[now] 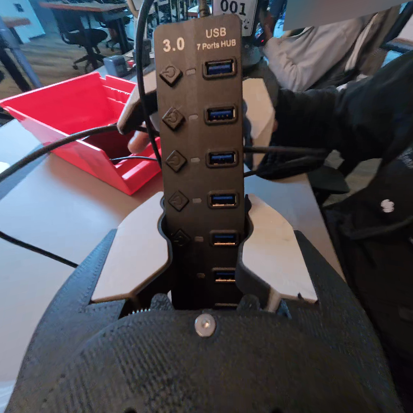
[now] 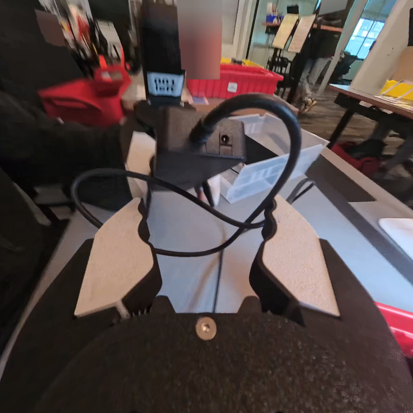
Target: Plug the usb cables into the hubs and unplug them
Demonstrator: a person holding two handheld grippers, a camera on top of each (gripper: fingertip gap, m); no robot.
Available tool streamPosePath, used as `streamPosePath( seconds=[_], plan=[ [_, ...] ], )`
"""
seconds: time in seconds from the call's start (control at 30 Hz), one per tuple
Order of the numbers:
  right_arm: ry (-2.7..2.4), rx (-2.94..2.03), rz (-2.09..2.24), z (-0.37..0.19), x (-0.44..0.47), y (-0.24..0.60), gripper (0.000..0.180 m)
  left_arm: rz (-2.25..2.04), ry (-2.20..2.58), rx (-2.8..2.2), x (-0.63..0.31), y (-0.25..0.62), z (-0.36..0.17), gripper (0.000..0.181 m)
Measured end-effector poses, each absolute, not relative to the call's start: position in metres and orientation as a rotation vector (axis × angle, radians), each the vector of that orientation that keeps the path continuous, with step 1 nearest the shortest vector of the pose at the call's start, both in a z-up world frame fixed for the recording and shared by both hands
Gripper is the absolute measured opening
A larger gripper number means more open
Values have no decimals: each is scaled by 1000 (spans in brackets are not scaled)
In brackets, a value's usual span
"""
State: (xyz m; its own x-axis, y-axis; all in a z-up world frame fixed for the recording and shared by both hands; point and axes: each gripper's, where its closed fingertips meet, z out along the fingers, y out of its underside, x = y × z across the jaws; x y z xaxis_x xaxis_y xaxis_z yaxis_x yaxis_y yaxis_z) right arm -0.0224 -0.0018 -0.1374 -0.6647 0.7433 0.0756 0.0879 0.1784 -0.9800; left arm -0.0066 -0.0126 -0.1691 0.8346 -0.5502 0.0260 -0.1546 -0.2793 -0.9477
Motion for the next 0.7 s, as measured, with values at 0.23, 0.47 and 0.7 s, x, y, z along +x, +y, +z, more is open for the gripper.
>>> streamPosePath(
  seconds=[0.23,0.47,0.7],
  plan=[
    [-1890,-807,1685,-149,-21,-32,90,-247,554,-1935,-9,1,-198,65],
    [-1951,-779,1610,-167,-19,-37,76,-217,630,-2055,-1,1,-228,64],
    [-2003,-820,1614,-182,-20,-28,60,-188,646,-2101,-5,0,-240,64]
  ],
)
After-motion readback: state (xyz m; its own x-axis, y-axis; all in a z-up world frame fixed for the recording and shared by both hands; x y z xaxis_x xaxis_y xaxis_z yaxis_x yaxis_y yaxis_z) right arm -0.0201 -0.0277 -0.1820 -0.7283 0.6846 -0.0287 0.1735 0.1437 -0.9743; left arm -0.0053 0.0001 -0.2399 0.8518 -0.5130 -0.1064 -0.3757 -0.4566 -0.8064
